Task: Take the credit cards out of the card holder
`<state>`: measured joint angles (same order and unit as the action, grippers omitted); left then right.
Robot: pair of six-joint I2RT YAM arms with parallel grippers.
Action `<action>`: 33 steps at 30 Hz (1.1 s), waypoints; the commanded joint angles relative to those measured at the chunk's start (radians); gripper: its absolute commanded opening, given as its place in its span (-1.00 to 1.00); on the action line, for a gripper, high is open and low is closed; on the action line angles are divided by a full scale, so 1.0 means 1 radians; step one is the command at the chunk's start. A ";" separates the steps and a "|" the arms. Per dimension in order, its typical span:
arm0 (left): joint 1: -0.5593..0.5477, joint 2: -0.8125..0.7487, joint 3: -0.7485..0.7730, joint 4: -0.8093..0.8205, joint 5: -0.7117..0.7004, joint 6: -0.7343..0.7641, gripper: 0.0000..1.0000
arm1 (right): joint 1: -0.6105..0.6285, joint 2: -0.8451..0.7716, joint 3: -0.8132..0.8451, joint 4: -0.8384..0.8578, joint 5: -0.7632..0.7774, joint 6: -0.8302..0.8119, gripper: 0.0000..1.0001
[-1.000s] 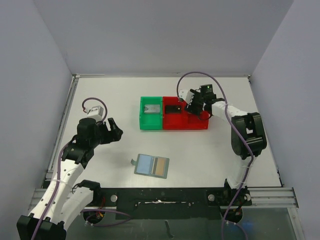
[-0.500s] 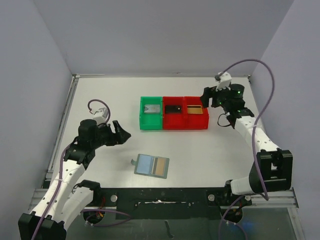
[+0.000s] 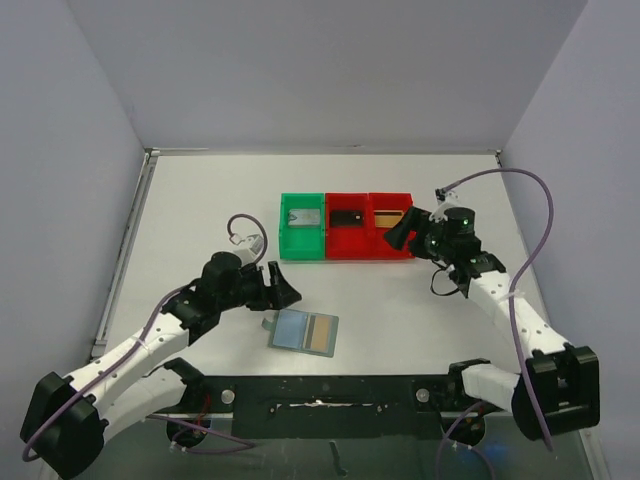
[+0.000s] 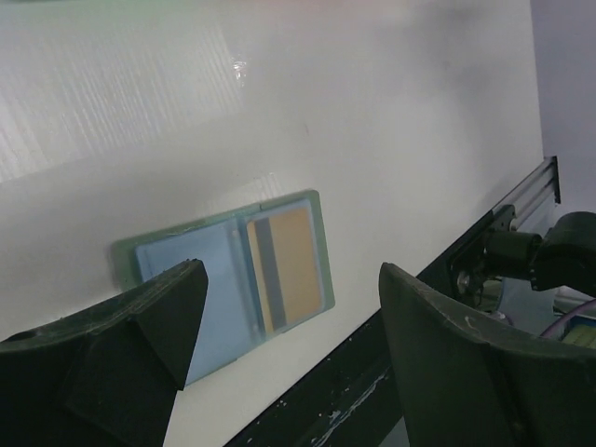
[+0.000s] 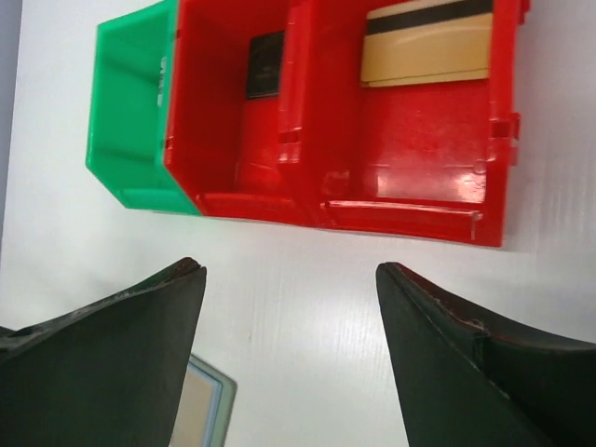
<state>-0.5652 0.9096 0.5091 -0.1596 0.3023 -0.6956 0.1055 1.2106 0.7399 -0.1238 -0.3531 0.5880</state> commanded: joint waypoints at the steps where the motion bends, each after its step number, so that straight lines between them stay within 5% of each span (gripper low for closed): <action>1: -0.060 0.040 -0.027 0.071 -0.182 -0.057 0.49 | 0.162 -0.190 -0.017 -0.053 0.401 0.056 0.62; 7: -0.056 0.029 -0.093 0.046 -0.303 -0.070 0.50 | 0.128 -0.429 -0.186 -0.038 0.543 0.091 0.96; 12: -0.051 0.052 -0.118 0.060 -0.302 -0.073 0.50 | -0.022 -0.552 -0.293 0.063 0.212 0.086 0.95; 18: -0.050 0.032 -0.175 0.036 -0.312 -0.110 0.50 | 0.048 -0.458 -0.356 0.148 -0.055 0.215 0.98; 23: -0.051 -0.006 -0.224 0.099 -0.266 -0.120 0.50 | 0.340 -0.424 -0.350 0.026 0.293 0.254 0.92; 29: -0.050 0.000 -0.258 0.149 -0.221 -0.128 0.37 | 0.609 -0.277 -0.314 0.006 0.470 0.333 0.69; 33: -0.051 -0.056 -0.190 0.029 -0.290 -0.122 0.36 | 0.739 -0.177 -0.248 -0.012 0.588 0.363 0.68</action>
<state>-0.6193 0.9089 0.2546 -0.0734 0.0532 -0.8124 0.7528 0.9680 0.3992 -0.1455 0.0612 0.8993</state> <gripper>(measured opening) 0.687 0.844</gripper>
